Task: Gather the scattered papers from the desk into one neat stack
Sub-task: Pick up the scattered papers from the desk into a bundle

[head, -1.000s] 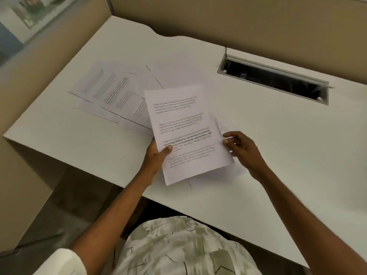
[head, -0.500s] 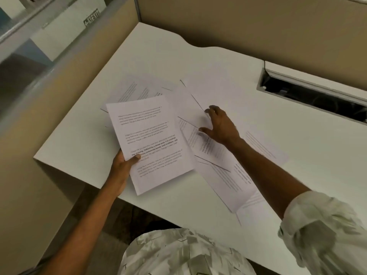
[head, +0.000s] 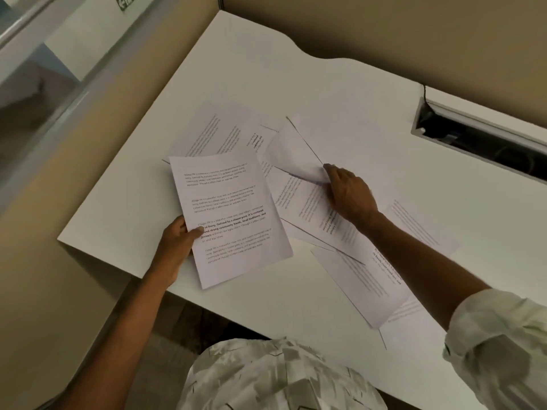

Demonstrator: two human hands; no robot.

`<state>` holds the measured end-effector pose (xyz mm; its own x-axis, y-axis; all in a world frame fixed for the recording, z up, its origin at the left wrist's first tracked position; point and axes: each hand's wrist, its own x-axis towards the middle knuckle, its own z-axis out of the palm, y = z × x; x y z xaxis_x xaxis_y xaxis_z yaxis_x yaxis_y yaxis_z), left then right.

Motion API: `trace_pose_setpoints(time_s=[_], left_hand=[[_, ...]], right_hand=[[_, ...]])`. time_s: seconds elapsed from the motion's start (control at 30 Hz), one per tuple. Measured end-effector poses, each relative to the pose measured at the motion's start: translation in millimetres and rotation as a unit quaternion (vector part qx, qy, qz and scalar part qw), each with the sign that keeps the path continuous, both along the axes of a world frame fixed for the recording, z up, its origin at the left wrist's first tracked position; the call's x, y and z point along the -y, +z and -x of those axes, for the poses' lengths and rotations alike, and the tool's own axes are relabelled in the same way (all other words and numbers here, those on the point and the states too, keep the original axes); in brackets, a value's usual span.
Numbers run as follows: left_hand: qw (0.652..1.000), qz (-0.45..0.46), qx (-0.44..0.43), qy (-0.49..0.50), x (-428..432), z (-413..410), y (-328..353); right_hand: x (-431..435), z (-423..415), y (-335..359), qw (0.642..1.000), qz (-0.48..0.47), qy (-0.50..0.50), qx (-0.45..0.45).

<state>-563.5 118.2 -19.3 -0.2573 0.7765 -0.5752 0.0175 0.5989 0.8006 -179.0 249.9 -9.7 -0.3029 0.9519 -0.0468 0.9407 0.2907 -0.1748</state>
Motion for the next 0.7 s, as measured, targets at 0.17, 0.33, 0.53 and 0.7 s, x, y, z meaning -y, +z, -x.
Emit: trace_pose_setpoints(time_s=[0.17,0.33,0.53,0.7], left_hand=[[0.999,0.015,0.043,-0.006,-1.5,13.9,-1.9],[0.997,0.019,0.079,-0.002,-2.7,20.7,-6.2],[0.995,0.006,0.103,0.0,-2.2,23.0,-10.4],[0.993,-0.009,0.114,0.003,1.0,21.0,-11.6]], right_hand=[[-8.2,2.5,12.7,0.998,-0.062,-0.019,0.022],[-22.3,14.2,53.9,0.985,-0.098,-0.142,-0.028],[-42.1,9.5,138.6,0.96,0.046,-0.2,-0.19],[-38.7,-15.9,192.2,0.782,0.234,-0.211,-0.538]])
